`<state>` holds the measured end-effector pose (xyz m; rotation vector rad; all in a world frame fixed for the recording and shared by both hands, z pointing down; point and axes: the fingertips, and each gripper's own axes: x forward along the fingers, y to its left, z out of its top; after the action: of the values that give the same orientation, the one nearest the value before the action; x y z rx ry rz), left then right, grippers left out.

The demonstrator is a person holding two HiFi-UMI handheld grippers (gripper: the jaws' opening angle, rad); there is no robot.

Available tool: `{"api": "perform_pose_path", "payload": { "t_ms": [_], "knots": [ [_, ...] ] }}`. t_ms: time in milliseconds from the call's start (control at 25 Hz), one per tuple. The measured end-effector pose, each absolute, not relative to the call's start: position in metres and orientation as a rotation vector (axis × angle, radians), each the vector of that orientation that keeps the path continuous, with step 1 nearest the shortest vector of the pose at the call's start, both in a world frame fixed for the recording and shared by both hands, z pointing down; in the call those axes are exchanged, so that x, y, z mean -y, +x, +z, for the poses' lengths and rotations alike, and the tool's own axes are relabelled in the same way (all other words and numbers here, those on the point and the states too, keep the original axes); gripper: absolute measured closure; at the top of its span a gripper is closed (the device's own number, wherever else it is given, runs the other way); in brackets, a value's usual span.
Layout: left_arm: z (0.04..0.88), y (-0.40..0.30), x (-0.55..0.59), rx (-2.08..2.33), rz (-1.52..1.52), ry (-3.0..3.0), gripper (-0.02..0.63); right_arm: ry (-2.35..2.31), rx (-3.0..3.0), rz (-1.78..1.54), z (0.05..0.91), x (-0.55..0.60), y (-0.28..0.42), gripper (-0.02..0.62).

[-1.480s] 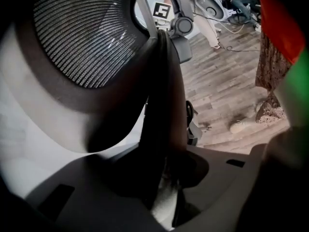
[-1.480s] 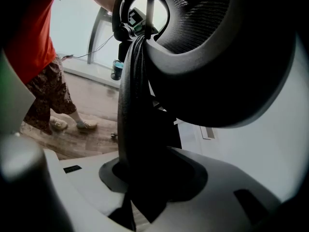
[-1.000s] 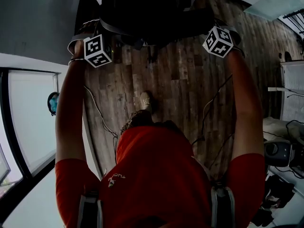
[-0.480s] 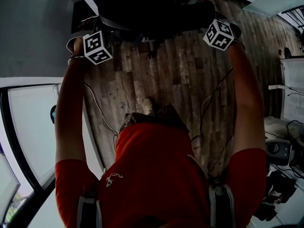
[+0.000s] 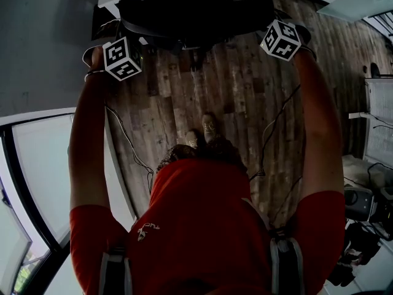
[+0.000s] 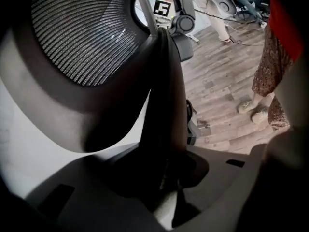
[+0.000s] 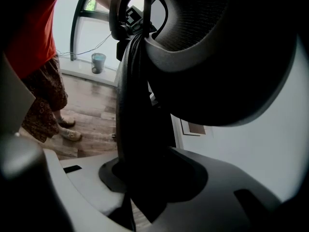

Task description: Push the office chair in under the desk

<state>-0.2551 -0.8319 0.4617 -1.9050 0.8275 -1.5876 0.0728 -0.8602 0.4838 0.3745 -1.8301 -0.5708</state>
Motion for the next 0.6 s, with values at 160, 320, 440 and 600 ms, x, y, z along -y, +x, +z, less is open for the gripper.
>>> {"api": "perform_pose_path", "payload": {
  "t_ms": [160, 320, 440, 600],
  "knots": [
    [0.459, -0.258, 0.852, -0.835, -1.595, -1.902, 0.466, 0.369, 1.833, -0.573, 0.481, 0.881, 0.070, 0.439],
    [0.458, -0.258, 0.873, -0.842, -1.598, -1.899, 0.465, 0.368, 1.833, -0.577, 0.480, 0.901, 0.070, 0.439],
    [0.458, -0.261, 0.886, -0.848, -1.607, -1.897, 0.465, 0.366, 1.835, -0.582, 0.480, 0.916, 0.068, 0.439],
    [0.459, -0.264, 0.903, -0.855, -1.622, -1.893, 0.465, 0.367, 1.838, -0.593, 0.479, 0.933, 0.065, 0.439]
  ]
}}
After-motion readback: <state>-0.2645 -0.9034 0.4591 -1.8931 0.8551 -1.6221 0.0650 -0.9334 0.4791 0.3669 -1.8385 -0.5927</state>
